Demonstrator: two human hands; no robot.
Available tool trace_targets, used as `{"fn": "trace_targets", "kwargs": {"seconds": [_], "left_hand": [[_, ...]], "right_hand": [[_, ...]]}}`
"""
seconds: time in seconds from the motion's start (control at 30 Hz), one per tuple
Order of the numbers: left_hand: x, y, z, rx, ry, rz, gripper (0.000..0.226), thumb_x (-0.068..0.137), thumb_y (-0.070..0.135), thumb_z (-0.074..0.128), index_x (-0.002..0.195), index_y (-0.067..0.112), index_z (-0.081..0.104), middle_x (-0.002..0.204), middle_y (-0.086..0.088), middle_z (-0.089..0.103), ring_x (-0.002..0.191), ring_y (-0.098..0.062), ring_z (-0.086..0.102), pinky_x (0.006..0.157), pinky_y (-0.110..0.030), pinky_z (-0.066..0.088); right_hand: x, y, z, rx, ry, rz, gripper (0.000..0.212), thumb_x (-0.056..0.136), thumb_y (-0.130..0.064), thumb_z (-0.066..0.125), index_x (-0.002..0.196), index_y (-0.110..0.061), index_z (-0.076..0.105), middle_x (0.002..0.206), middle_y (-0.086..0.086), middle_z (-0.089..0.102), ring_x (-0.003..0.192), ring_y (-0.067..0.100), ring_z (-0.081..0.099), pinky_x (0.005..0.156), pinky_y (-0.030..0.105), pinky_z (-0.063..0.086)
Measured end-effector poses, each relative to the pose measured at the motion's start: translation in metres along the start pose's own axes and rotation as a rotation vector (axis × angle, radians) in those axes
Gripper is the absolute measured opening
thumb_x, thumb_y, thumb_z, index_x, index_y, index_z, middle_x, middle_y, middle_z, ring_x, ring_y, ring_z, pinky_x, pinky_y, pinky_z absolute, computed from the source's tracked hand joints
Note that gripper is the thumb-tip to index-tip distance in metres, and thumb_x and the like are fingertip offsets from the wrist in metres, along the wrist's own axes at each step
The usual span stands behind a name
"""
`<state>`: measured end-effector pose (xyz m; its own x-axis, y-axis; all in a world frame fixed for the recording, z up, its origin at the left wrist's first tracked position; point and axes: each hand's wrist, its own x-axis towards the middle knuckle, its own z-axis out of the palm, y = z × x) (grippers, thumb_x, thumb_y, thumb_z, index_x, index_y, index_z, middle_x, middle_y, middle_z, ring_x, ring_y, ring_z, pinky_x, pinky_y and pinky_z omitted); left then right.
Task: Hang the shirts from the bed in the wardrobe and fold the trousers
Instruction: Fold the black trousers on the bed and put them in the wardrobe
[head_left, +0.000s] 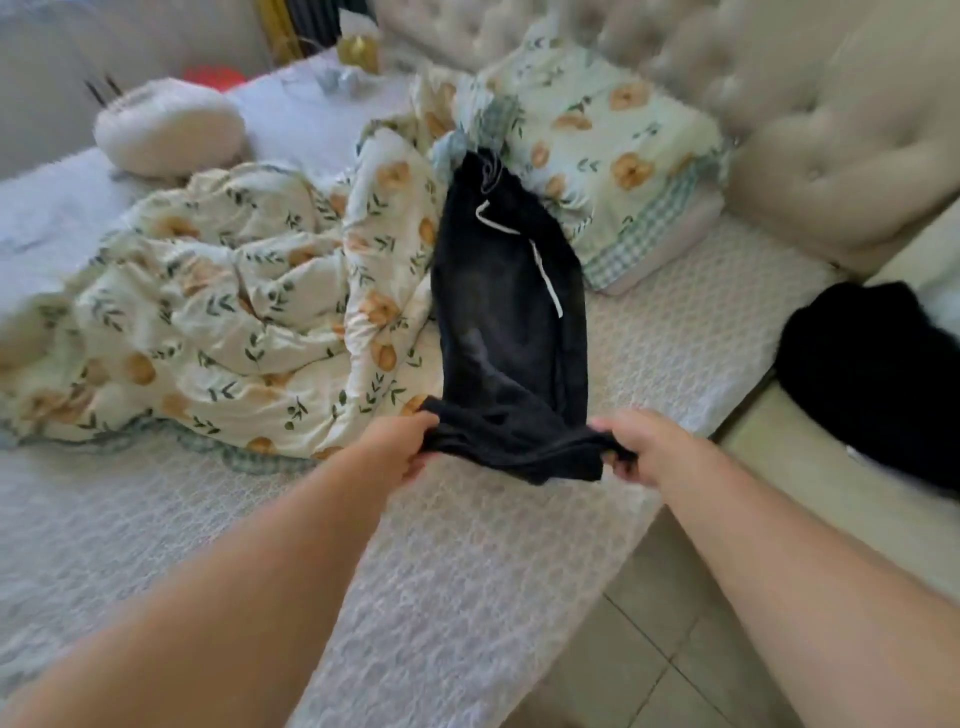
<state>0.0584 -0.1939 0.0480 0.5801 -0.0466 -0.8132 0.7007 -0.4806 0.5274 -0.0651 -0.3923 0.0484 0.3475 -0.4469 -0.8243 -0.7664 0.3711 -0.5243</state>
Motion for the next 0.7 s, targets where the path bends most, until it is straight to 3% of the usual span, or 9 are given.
{"fn": "trace_targets", "kwargs": {"seconds": [0.13, 0.2, 0.27, 0.3, 0.37, 0.43, 0.53, 0.63, 0.7], "left_hand": [[-0.095, 0.196, -0.036, -0.311, 0.004, 0.597, 0.015, 0.089, 0.030, 0.059, 0.078, 0.022, 0.055, 0.067, 0.005, 0.055, 0.037, 0.000, 0.052, 0.045, -0.016, 0.041], [-0.129, 0.225, -0.053, -0.374, 0.119, 0.961, 0.017, 0.086, 0.038, 0.058, 0.072, 0.029, 0.062, 0.064, 0.013, 0.061, 0.053, 0.000, 0.058, 0.052, -0.019, 0.048], [-0.123, 0.208, -0.056, -0.117, 0.270, 1.057, 0.023, 0.087, 0.046, 0.054, 0.071, 0.034, 0.064, 0.063, 0.014, 0.062, 0.061, -0.001, 0.058, 0.059, -0.025, 0.048], [-0.104, 0.183, -0.052, -0.003, 0.272, 0.948, 0.022, 0.090, 0.045, 0.054, 0.079, 0.031, 0.067, 0.068, 0.012, 0.064, 0.064, -0.004, 0.060, 0.061, -0.027, 0.048], [-0.052, 0.113, -0.041, 0.165, 0.197, 0.545, 0.030, 0.092, 0.039, 0.056, 0.101, 0.012, 0.067, 0.087, -0.007, 0.068, 0.082, -0.022, 0.065, 0.070, -0.034, 0.052], [-0.011, 0.038, -0.031, 0.319, 0.161, 0.224, 0.034, 0.091, 0.037, 0.060, 0.090, 0.003, 0.061, 0.087, -0.016, 0.064, 0.080, -0.031, 0.063, 0.069, -0.037, 0.050], [0.021, -0.044, -0.024, 0.389, 0.104, -0.016, 0.031, 0.091, 0.027, 0.058, 0.070, 0.007, 0.052, 0.065, -0.008, 0.049, 0.057, -0.021, 0.048, 0.056, -0.028, 0.036], [0.033, -0.088, -0.022, 0.459, 0.038, -0.157, 0.026, 0.093, 0.020, 0.051, 0.070, 0.010, 0.044, 0.061, -0.005, 0.039, 0.052, -0.016, 0.038, 0.048, -0.025, 0.028], [0.032, -0.104, -0.021, 0.514, 0.012, -0.190, 0.026, 0.094, 0.021, 0.048, 0.070, 0.010, 0.045, 0.061, -0.004, 0.042, 0.051, -0.016, 0.040, 0.048, -0.023, 0.030]], "right_hand": [[-0.109, -0.218, -0.037, 0.191, 0.246, -0.709, 0.026, 0.094, -0.032, 0.050, 0.072, -0.020, 0.044, 0.066, 0.000, 0.043, 0.041, 0.007, 0.046, 0.036, 0.020, 0.036], [-0.143, -0.236, -0.048, 0.272, 0.513, -1.116, 0.025, 0.087, -0.040, 0.052, 0.073, -0.019, 0.050, 0.069, -0.008, 0.049, 0.056, 0.003, 0.049, 0.052, 0.012, 0.041], [-0.128, -0.197, -0.039, 0.152, 0.667, -1.273, 0.026, 0.092, -0.033, 0.050, 0.093, -0.011, 0.064, 0.083, -0.007, 0.057, 0.073, -0.002, 0.050, 0.067, 0.006, 0.035], [-0.105, -0.161, -0.028, 0.042, 0.609, -1.142, 0.029, 0.096, -0.029, 0.048, 0.105, -0.006, 0.064, 0.091, -0.001, 0.060, 0.086, 0.006, 0.055, 0.073, 0.013, 0.037], [-0.050, -0.076, -0.002, -0.253, 0.359, -0.624, 0.034, 0.098, -0.028, 0.046, 0.113, -0.001, 0.062, 0.101, 0.012, 0.063, 0.099, 0.029, 0.059, 0.074, 0.030, 0.042], [-0.008, -0.005, 0.014, -0.501, 0.254, -0.300, 0.035, 0.098, -0.030, 0.046, 0.116, -0.004, 0.059, 0.105, 0.013, 0.063, 0.091, 0.028, 0.058, 0.070, 0.030, 0.042], [0.021, 0.063, 0.023, -0.659, 0.139, -0.114, 0.031, 0.095, -0.034, 0.049, 0.118, -0.014, 0.055, 0.101, 0.001, 0.059, 0.084, 0.018, 0.053, 0.065, 0.027, 0.041], [0.031, 0.105, 0.026, -0.661, 0.041, 0.045, 0.023, 0.091, -0.032, 0.053, 0.102, -0.013, 0.060, 0.091, 0.001, 0.058, 0.092, 0.021, 0.060, 0.069, 0.024, 0.046], [0.028, 0.119, 0.028, -0.566, 0.058, 0.113, 0.022, 0.088, -0.027, 0.059, 0.102, -0.010, 0.060, 0.085, 0.002, 0.058, 0.091, 0.025, 0.062, 0.067, 0.026, 0.046]]}}
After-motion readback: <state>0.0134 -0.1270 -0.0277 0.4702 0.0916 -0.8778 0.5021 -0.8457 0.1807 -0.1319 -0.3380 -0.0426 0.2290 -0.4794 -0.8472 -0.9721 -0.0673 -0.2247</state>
